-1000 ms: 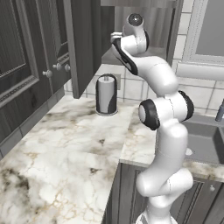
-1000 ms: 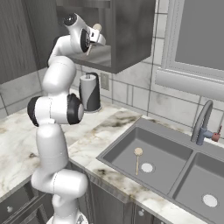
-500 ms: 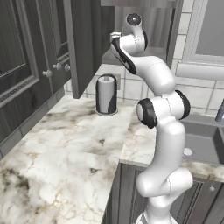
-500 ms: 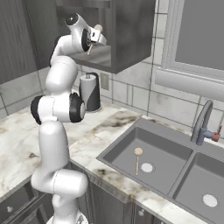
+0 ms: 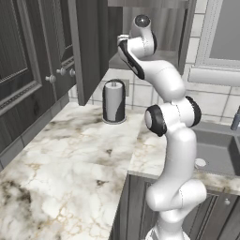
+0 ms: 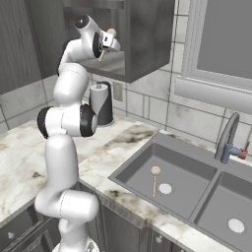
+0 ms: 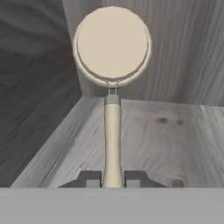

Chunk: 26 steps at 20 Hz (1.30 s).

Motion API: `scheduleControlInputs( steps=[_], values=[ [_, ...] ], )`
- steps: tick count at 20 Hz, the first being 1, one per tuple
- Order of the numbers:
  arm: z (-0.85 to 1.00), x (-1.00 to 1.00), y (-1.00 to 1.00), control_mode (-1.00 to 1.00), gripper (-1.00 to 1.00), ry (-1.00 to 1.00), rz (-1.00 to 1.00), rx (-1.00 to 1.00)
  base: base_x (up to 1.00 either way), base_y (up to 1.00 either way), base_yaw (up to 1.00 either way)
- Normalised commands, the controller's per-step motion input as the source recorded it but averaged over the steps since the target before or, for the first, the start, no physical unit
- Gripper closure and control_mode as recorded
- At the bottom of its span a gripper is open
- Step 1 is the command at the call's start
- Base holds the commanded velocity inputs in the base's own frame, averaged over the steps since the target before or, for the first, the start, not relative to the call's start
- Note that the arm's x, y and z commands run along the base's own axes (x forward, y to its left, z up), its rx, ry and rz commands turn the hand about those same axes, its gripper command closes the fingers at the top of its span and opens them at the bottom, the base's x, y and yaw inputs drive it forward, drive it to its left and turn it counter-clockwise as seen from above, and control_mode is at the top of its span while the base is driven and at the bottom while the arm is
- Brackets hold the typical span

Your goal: Pick up the dish brush and dish brush from the sink, and place them back in the cabinet, and close the cabinet door.

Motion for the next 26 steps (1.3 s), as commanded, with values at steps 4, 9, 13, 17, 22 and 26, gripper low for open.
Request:
scheduleControlInputs(
  steps=[4, 9, 13, 17, 22, 26],
  values=[
    [-0.18, 0.22, 0.0, -1.0, 1.0, 0.0, 0.0, 0.0, 0.0, 0.0, 0.0],
    [-0.17, 0.24, 0.0, -1.0, 1.0, -0.01, 0.0, 0.0, 0.0, 0.0, 0.0],
    [-0.16, 0.25, 0.0, -1.0, 1.0, 0.0, 0.0, 0.0, 0.0, 0.0, 0.0],
    [-0.15, 0.28, 0.0, -1.0, 1.0, 0.0, 0.0, 0.0, 0.0, 0.0, 0.0],
    [-0.12, 0.22, 0.0, -1.0, 1.0, 0.0, 0.0, 0.0, 0.0, 0.0, 0.0],
    [-0.01, 0.06, 0.0, -1.0, 1.0, 0.0, 0.0, 0.0, 0.0, 0.0, 0.0]
  ],
)
